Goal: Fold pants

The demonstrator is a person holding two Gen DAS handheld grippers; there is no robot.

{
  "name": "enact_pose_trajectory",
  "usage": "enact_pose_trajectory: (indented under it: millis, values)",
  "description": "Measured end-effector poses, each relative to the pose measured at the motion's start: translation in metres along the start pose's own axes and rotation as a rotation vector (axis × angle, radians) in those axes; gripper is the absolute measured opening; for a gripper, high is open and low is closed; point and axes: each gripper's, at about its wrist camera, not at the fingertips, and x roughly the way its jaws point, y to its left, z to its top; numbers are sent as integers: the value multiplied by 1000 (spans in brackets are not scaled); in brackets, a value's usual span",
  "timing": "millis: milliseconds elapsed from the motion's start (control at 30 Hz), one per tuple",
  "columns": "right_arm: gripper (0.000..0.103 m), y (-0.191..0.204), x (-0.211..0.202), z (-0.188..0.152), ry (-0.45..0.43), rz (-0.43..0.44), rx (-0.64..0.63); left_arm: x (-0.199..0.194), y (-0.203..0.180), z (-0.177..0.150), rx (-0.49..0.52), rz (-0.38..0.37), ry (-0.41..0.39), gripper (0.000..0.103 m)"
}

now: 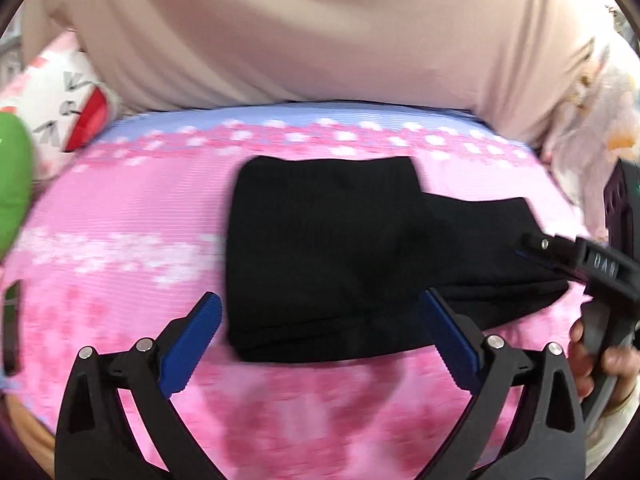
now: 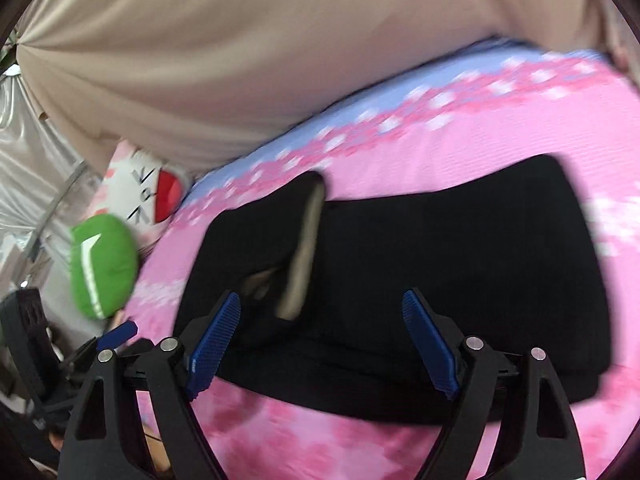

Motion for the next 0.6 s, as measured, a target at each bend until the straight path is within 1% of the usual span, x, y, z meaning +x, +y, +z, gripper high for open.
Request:
enact_pose_trajectory:
  millis: [33, 100, 200, 233, 267, 300, 333, 367, 400, 467, 533, 567, 600]
  values:
    - [83, 5, 11, 1, 22, 4, 3, 0, 11, -2, -3, 51, -4, 97]
    - [83, 18, 35, 4, 68, 18, 16, -1, 28, -9, -13, 107, -4, 97]
    - [83, 32, 59, 3, 121, 52, 32, -1, 53, -19, -42, 164, -8, 97]
    - [79, 37, 64, 2, 121, 45, 22, 0, 58, -20, -49, 178, -6, 97]
    - [71, 43, 69, 0, 110, 24, 3, 1, 64, -22, -61, 185, -1, 97]
    - [37, 54, 74, -2, 102, -19, -46, 3, 69, -24, -69, 183, 6, 97]
    - [23, 63, 79, -3, 101, -63, -83, 6, 72, -25, -74, 183, 13, 97]
    - [20, 68, 82, -3, 95, -77, -100, 7, 76, -25, -83, 183, 20, 97]
    - [18, 74, 80, -1, 80, -69, -111, 6, 79, -25, -88, 181, 22, 97]
    - [17, 87, 67, 9, 46, -41, -142, 5, 81, -22, -99, 172, 20, 97]
    - [16, 96, 33, 28, -30, 10, -159, 0, 79, -19, -104, 162, 7, 97]
    - [16, 98, 6, 39, -82, 42, -169, -2, 77, -17, -102, 156, -2, 97]
    - [16, 98, -15, 45, -127, 38, -181, -3, 74, -16, -98, 153, -7, 97]
